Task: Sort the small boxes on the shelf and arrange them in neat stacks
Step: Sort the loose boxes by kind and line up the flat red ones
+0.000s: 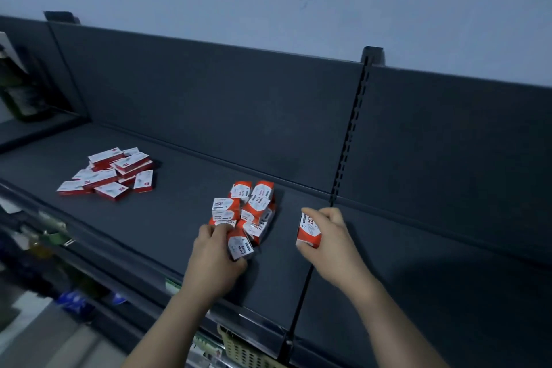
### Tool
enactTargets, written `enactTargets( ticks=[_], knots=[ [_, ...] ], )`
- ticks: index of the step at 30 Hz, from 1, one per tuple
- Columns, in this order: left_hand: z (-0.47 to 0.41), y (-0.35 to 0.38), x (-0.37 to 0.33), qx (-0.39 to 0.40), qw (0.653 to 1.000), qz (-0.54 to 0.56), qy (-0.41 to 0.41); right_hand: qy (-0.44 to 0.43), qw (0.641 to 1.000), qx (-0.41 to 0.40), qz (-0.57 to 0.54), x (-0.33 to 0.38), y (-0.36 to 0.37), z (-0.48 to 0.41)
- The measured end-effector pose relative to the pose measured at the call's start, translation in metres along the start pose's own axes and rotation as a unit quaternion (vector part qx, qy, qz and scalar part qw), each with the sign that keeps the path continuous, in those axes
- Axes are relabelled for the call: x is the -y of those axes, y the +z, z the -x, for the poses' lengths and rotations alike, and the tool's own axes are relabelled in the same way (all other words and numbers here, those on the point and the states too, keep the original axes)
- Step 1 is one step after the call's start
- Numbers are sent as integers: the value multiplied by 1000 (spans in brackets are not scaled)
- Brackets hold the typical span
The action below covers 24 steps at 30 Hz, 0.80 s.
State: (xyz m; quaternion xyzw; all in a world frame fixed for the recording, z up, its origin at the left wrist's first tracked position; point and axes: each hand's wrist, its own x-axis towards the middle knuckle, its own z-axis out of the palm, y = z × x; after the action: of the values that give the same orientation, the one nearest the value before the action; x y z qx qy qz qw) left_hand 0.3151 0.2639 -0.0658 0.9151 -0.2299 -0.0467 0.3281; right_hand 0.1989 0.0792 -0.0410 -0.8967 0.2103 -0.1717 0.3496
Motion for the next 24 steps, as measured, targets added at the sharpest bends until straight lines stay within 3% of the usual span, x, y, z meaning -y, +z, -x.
enactTargets(
  ticks=[8, 17, 24],
  knots=[
    [-18, 0, 4, -25, 999, 17, -34, -2, 997, 71, 41, -4, 37, -45],
    [-29, 4, -1, -49, 997, 23, -61, -24, 998, 60, 11, -11, 54, -62],
    [-27, -4, -23, -134, 989, -59, 20, -60, 996, 29, 66, -9, 35, -53]
  ],
)
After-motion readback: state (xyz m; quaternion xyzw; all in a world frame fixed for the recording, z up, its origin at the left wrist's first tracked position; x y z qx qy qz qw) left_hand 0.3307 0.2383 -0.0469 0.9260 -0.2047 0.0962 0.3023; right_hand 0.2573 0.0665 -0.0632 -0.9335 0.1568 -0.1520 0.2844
